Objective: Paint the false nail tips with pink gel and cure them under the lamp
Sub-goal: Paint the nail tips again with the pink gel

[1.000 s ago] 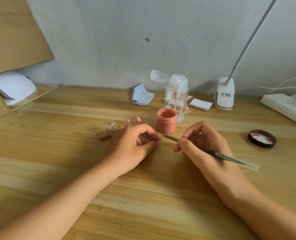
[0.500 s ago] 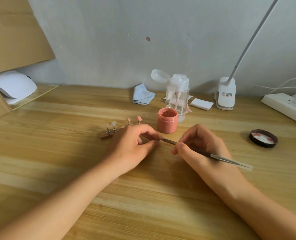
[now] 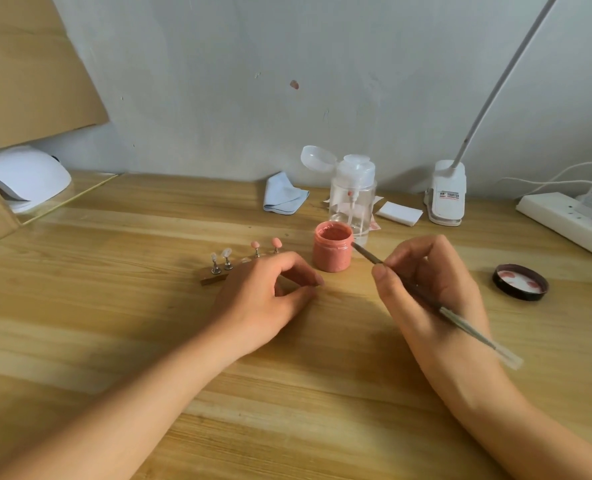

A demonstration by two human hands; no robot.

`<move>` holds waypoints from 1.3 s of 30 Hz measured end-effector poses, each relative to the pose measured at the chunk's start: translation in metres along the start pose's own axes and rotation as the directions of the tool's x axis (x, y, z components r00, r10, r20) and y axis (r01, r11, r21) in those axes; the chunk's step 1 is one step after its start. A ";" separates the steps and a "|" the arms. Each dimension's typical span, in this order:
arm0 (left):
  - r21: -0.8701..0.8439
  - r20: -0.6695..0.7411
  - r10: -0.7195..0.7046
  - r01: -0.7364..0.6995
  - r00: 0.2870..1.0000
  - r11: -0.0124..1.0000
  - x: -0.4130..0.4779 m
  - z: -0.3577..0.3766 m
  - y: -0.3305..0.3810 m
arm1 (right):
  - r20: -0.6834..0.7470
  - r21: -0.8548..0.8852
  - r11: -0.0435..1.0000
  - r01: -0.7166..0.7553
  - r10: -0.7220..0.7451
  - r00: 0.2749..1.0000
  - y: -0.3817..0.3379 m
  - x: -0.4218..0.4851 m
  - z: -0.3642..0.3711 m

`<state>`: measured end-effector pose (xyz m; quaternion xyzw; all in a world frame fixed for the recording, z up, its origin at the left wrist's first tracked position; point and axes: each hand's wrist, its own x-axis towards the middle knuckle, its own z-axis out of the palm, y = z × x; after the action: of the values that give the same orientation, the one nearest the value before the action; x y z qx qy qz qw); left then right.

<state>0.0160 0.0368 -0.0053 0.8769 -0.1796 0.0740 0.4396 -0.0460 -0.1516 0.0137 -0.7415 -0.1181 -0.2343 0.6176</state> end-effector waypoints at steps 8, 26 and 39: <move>-0.001 -0.013 0.006 -0.006 1.000 1.000 0.001 0.000 0.000 | -0.051 -0.204 0.966 -0.161 0.154 0.987 -0.019 0.050 0.001; 0.027 -0.010 0.002 -0.002 1.000 1.000 0.002 0.000 -0.002 | -0.092 -0.287 0.950 -0.121 0.098 0.991 -0.012 0.065 0.007; 0.037 -0.007 0.025 -0.025 1.000 0.999 0.001 -0.001 -0.001 | 0.080 0.080 0.966 -0.245 0.239 0.968 0.001 0.004 0.004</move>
<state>0.0176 0.0380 -0.0054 0.8822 -0.1875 0.0861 0.4233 -0.0419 -0.1485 0.0145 -0.7298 -0.0585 -0.1256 0.6694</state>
